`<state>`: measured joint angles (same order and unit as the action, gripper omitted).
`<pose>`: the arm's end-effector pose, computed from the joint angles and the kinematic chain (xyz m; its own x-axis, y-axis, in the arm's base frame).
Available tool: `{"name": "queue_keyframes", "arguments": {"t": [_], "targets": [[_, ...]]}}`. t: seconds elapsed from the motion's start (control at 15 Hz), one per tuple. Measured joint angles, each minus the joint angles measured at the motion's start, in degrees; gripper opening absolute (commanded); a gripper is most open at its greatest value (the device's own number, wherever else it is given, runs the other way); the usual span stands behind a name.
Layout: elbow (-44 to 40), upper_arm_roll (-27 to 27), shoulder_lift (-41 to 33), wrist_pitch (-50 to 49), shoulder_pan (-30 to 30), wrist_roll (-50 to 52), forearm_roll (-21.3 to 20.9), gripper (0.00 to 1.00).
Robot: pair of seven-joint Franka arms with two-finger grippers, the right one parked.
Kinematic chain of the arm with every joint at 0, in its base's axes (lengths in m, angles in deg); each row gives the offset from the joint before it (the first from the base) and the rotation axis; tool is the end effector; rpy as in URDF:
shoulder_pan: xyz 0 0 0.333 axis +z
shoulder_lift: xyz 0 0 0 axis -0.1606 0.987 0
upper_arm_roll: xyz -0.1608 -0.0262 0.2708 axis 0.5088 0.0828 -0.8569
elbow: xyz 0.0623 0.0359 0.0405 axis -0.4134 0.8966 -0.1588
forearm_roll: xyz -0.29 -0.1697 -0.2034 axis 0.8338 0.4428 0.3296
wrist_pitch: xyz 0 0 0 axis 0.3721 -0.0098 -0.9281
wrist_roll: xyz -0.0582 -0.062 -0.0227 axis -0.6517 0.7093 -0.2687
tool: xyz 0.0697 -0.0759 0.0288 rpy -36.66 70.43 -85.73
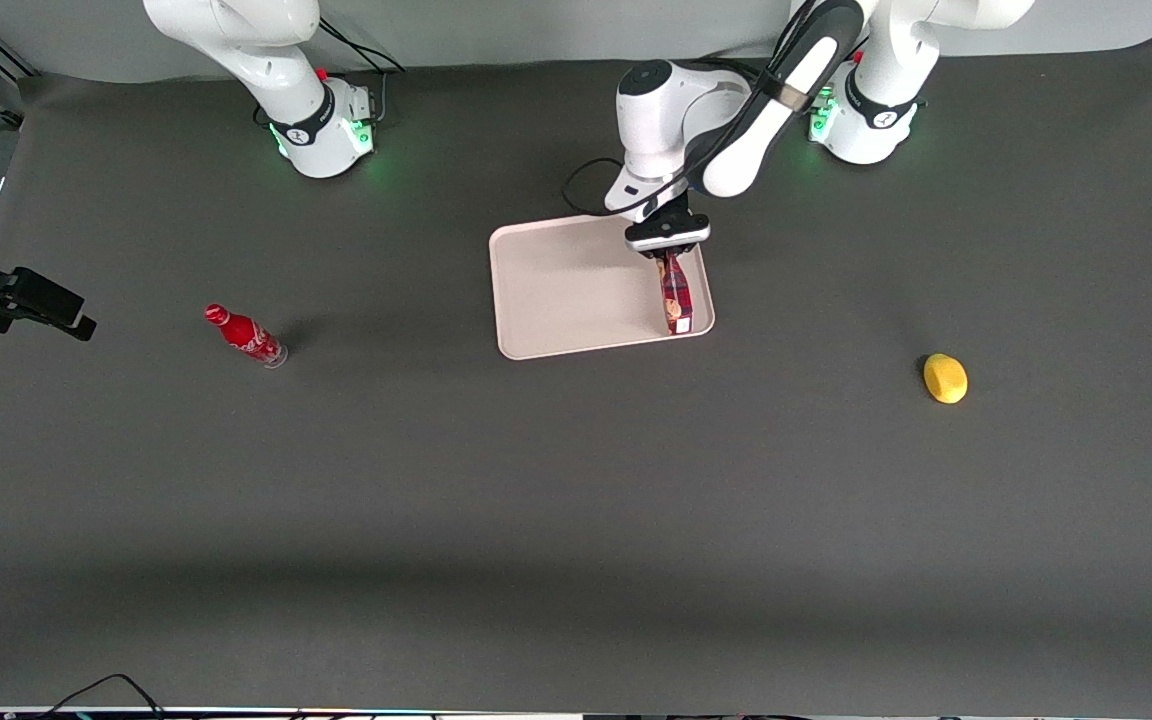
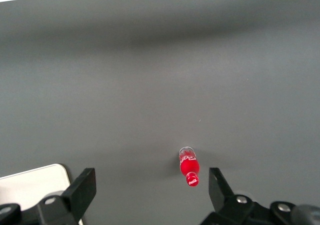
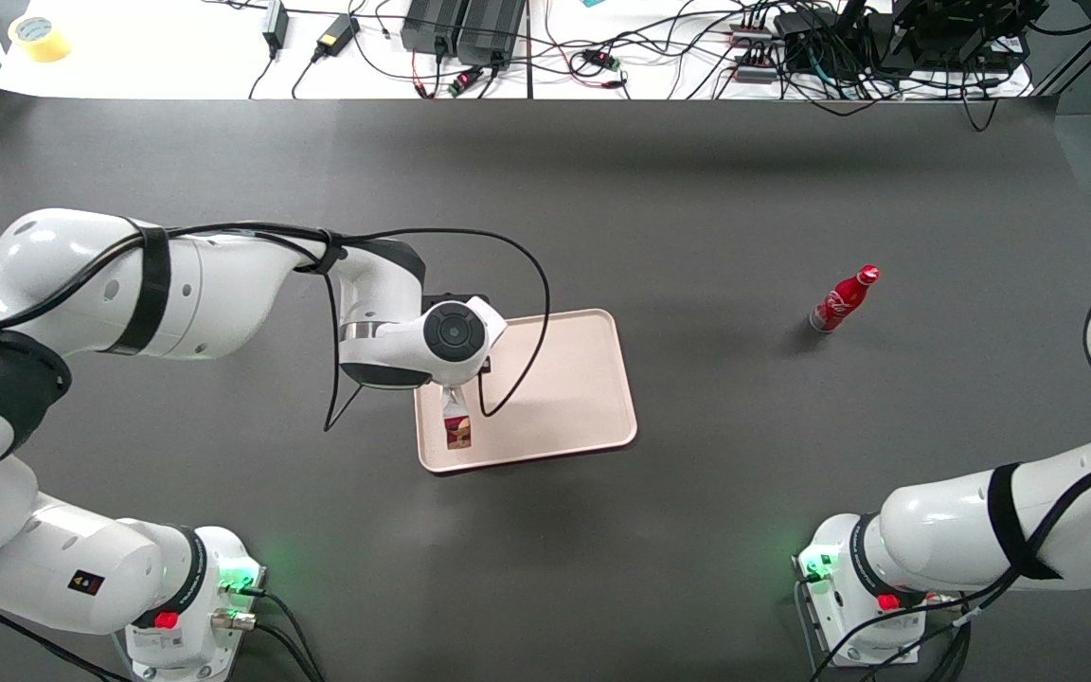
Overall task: Place red cookie box on tray
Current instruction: 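Lower the cookie box onto the tray and open the left gripper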
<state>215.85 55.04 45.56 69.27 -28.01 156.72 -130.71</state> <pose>0.2698 -0.4132 0.2290 0.9668 0.0678 0.2464 0.1021 -0.9864 -0.1290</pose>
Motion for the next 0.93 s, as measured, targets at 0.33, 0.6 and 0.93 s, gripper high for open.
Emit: {"name": "queue_keyframes", "arguments": {"t": [0.33, 0.6, 0.93], "targets": [[0.01, 0.0, 0.44, 0.0, -1.19, 1.13, -0.15, 0.48], [-0.13, -0.49, 0.49, 0.71, -1.17, 1.13, -0.96, 0.71], [-0.5, -1.06, 0.49, 1.26, -1.14, 1.13, -1.48, 1.0]]}}
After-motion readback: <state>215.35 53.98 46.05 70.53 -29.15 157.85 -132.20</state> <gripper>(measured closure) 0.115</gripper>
